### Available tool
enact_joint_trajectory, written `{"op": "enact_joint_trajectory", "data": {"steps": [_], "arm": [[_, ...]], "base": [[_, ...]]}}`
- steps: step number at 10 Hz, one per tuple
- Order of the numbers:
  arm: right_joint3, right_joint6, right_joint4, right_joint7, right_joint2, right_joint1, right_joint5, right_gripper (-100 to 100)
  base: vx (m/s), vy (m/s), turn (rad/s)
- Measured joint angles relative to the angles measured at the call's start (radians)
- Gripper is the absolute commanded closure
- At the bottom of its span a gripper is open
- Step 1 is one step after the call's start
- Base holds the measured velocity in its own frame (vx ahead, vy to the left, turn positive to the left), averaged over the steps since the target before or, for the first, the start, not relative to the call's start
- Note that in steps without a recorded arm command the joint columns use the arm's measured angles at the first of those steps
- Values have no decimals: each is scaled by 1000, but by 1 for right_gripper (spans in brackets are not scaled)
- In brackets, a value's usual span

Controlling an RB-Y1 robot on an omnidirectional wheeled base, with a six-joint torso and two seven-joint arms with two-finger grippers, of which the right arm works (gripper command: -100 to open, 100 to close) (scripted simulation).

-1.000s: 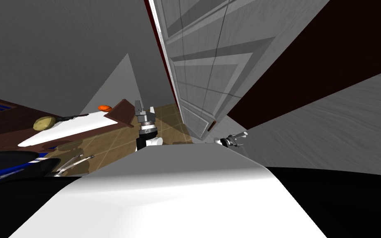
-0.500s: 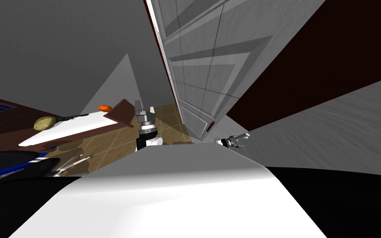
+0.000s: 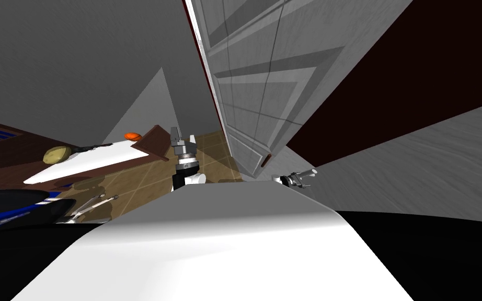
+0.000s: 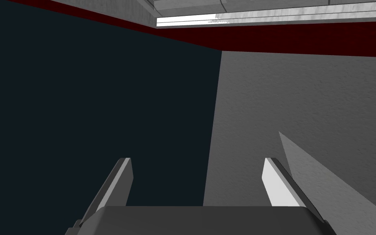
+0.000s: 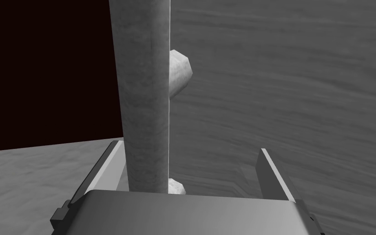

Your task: Push the door open

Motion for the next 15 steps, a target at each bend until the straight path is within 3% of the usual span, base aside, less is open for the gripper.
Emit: {"op": "enact_joint_trajectory", "data": {"steps": [3,5,6,7,10,11,12,13,14,15], "arm": [[-6,-26,32,-12,-1,-18,-4,100],[-16,-9,-36,26,11,15,-20,100],[-18,-12,-37,27,12,18,-22,100],[-21,-25,6,10,-1,-4,-21,100],[-28,-47,53,-19,-11,-19,-26,100],[-27,-51,49,-19,-6,-17,-25,100],[-28,-43,1,7,7,-2,-29,100],[-37,-40,-2,25,4,-4,-40,100],[-39,-49,24,9,-3,-10,-40,100],[-46,-52,7,17,2,-4,-50,100]], "base": [[11,-33,7],[18,-42,34],[14,-33,-28],[4,-11,25],[11,-27,6],[5,-2,-28],[17,-25,26],[22,-41,21],[18,-54,26],[23,-52,19]]}}
